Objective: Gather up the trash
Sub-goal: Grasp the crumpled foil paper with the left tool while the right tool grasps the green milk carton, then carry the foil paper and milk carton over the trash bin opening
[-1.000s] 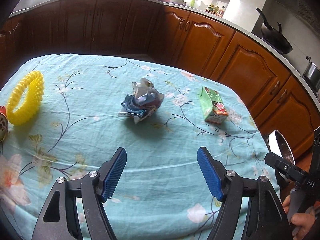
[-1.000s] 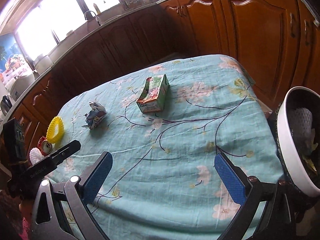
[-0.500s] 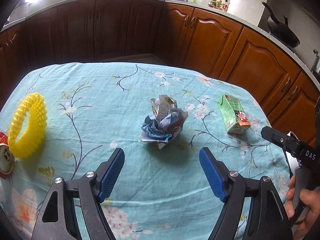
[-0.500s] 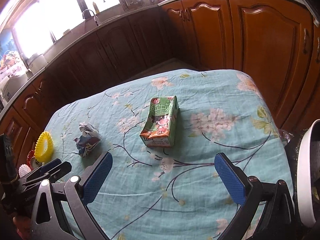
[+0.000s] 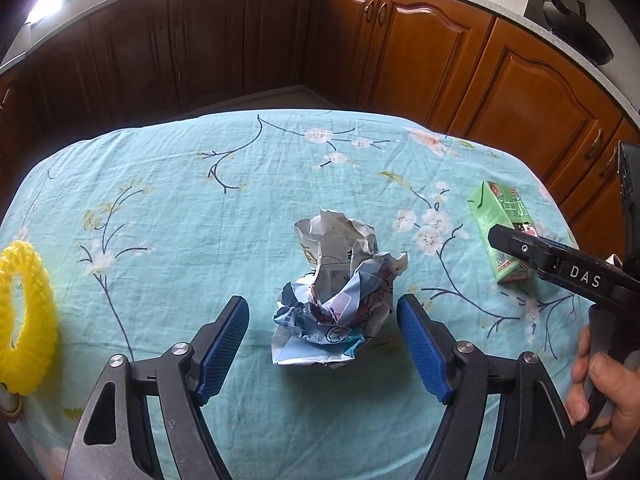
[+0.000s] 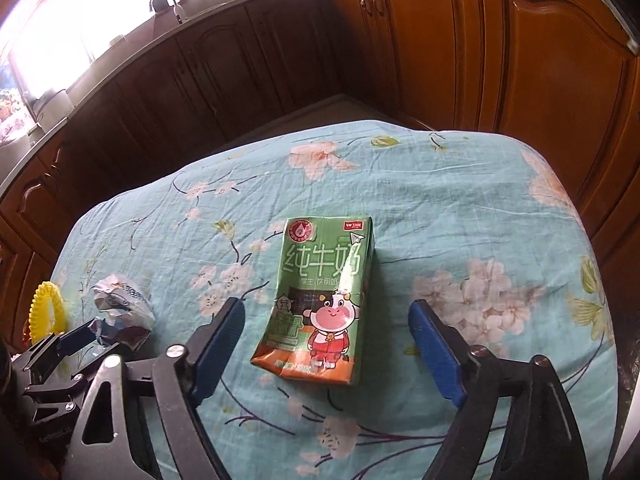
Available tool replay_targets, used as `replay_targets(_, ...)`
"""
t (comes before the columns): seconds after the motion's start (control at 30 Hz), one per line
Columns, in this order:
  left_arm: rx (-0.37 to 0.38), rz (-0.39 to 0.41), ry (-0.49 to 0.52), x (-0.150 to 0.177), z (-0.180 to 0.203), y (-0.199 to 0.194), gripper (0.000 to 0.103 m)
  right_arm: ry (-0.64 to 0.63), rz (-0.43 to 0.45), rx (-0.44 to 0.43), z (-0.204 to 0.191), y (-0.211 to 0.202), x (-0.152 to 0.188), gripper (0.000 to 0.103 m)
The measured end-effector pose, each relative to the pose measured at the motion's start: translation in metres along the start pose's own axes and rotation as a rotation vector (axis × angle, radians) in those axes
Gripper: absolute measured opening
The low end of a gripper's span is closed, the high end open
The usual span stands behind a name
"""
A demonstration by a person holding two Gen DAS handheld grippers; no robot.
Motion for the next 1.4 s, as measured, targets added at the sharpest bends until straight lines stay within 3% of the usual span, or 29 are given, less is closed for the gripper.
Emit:
replay_targets(0.03, 0.004, -0.002, -0.002, 0.0, 0.001, 0.002, 0.058, 0.0, 0.01, 0.0, 0.001, -0.001, 0.0, 0.063)
replay_targets(0.07, 0.008, -0.004, -0.006, 0.001, 0.001, 0.003, 0.054, 0.0, 0.018, -0.005, 0.002, -0.004, 0.001, 0.05)
replay_targets(0.1, 0.008, 0.006, -0.01, 0.001, 0.001, 0.002, 0.051, 0.006, 0.017, -0.016, 0.003, -0.007, 0.002, 0.047)
replay_targets(0.2, 0.015, 0.031, -0.011, 0.003, 0.003, -0.006, 0.04, 0.004, 0.037, -0.036, 0.003, -0.021, 0.01, 0.046)
replay_targets(0.3, 0.06, 0.036, -0.016, 0.007, 0.011, -0.015, 0.036, 0.008, 0.056, -0.069, 0.004, -0.041, 0.022, 0.046)
replay_targets(0.63, 0.178, 0.061, 0.065, 0.038, 0.068, -0.057, 0.035, 0.017, 0.11, -0.119, 0.013, -0.108, 0.066, 0.046)
replay_targets(1.03, 0.19, 0.051, 0.155, 0.07, 0.114, -0.086, 0.035, 0.079, 0.209, -0.151, 0.041, -0.165, 0.116, 0.046)
replay_targets(1.4, 0.233, 0.068, 0.244, 0.082, 0.155, -0.109, 0.035, 0.118, 0.26, -0.125, 0.062, -0.202, 0.142, 0.046)
Point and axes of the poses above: each gripper's, at about its wrist camera, not at the fingertips, and y roughly the way its jaws point, z to its right, x to its underside, the point moved 3 cm from there along y, roughly the way its jaws point, and after that the axes turned 8 degrees about -x, right-handed, at the moved point
